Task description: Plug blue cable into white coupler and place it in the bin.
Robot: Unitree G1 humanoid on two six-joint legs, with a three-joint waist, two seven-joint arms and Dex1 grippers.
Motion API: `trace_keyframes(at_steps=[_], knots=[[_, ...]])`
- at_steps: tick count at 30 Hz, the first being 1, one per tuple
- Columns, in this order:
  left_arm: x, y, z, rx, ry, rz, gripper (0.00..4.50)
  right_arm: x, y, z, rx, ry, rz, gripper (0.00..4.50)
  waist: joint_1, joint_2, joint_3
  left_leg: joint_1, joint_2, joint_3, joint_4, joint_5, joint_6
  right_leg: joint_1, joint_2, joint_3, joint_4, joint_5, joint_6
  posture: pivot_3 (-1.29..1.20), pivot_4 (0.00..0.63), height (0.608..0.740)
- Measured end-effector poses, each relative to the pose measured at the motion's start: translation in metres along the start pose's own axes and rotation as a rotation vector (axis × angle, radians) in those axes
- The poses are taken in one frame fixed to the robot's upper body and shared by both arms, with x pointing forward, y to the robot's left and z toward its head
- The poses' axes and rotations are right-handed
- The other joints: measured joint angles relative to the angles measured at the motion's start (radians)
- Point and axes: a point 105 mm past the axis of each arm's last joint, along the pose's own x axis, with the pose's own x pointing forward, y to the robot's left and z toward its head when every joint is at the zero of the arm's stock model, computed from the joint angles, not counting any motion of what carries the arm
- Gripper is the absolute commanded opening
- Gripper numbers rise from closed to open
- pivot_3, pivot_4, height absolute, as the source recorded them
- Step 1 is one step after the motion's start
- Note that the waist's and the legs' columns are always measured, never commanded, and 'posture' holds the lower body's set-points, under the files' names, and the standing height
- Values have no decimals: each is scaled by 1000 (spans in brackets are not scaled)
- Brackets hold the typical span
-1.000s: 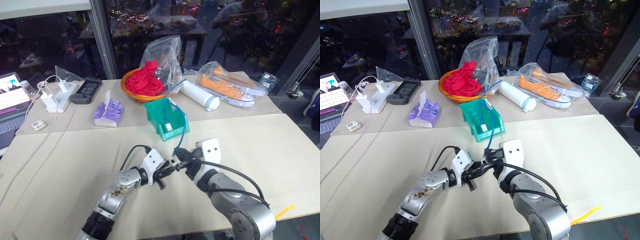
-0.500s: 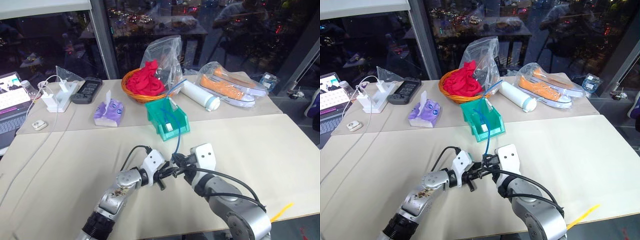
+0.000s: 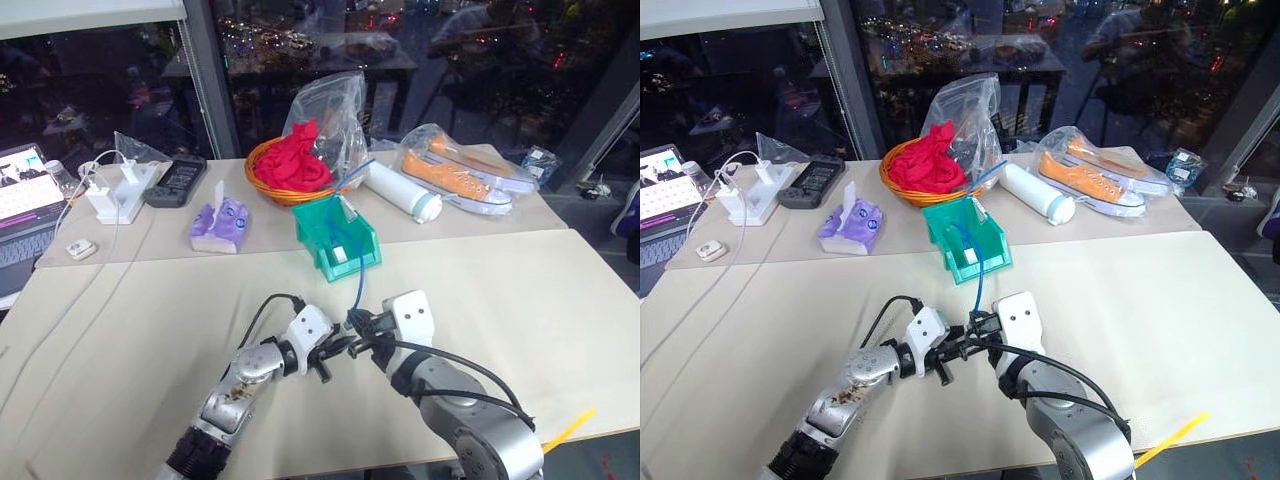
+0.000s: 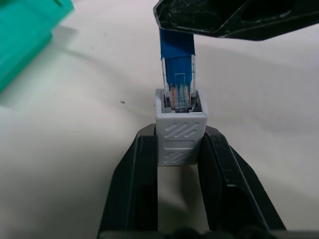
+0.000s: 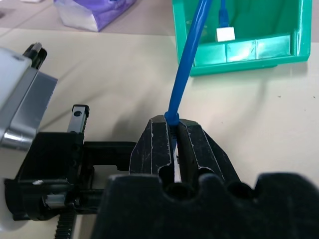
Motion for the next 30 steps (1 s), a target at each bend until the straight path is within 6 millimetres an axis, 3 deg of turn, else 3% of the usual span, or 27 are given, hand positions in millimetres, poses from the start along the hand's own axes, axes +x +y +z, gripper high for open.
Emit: trace_keyframes(at_steps=[9,30], knots=[[3,-1,-4,19,-48,6,636,-7,-6,18,2,-93,-31,0,7,0,0,7,0,0,0,0,0,7,0,0,0,0,0,0,150,732],[4,-3,-12,20,-27,11,636,-8,-2,8,-71,-50,-16,0,19,1,-3,11,0,0,0,0,0,12,0,0,0,-1,2,0,150,732]])
